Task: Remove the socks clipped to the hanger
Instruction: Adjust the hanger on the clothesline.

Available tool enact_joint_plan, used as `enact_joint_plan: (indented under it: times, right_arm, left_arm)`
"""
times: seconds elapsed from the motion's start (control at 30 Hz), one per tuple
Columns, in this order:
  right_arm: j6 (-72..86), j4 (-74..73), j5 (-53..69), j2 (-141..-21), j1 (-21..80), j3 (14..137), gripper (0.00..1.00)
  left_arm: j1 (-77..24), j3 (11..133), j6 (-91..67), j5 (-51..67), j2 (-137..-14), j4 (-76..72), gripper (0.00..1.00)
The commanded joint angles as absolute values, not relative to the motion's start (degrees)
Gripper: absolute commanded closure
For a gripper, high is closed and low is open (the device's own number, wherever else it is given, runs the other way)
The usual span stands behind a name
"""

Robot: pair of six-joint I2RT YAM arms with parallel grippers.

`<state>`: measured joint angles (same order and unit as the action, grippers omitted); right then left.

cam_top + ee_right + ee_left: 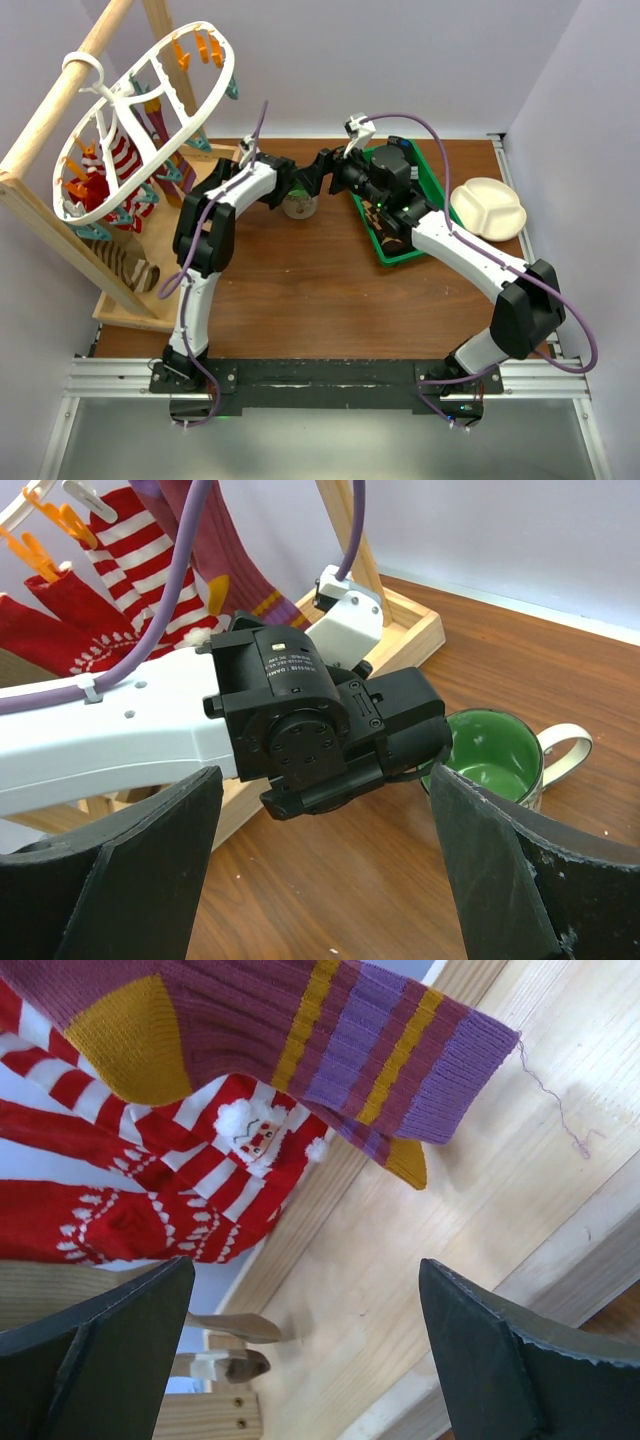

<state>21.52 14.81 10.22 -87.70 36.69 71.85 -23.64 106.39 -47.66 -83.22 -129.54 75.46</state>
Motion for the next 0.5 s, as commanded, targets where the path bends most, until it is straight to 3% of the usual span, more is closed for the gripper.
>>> enact_joint_plan:
  times: [0.0,0.07,0.13,0.17,0.2,0.27,0.3,0.4,0.47]
  right_arm:
    - [20.83,15.56,11.78,-85.96,36.47,72.95,0.12]
    - [20.92,15.30,12.04,-85.70,36.39,72.86,0.12]
    - [20.74,15.03,12.30,-85.34,36.47,72.86,0.12]
    - [20.57,14.77,12.22,-85.17,36.47,72.95,0.12]
    - [20.48,14.59,12.22,-84.99,36.47,72.95,0.12]
    - [20.22,14.50,11.87,-84.38,36.47,72.69,0.12]
    - [20.30,14.76,11.95,-84.11,36.47,72.60,0.12]
    - [20.74,15.30,12.48,-84.55,36.47,72.68,0.12]
    - [20.65,15.03,12.48,-84.90,36.47,72.95,0.12]
  left_arm:
    - [-22.68,104.08,-45.70,-95.63,-125.08,74.45,0.00]
    - [-22.76,100.57,-36.70,-94.49,-122.97,67.46,0.00]
    - [-22.33,94.59,-18.70,-89.85,-118.84,51.04,0.00]
    - [-21.63,91.53,-9.58,-82.60,-113.69,32.27,0.00]
    - [-21.45,80.79,12.78,-77.57,-109.64,18.86,0.07]
    - [-22.66,68.44,28.58,-70.96,-98.51,-14.13,0.05]
    - [-22.94,64.20,30.57,-69.27,-96.44,-15.46,0.02]
    - [-22.94,66.80,21.21,-63.46,-93.69,-4.84,0.02]
    - [-22.94,64.27,26.85,-65.91,-94.39,-11.75,0.02]
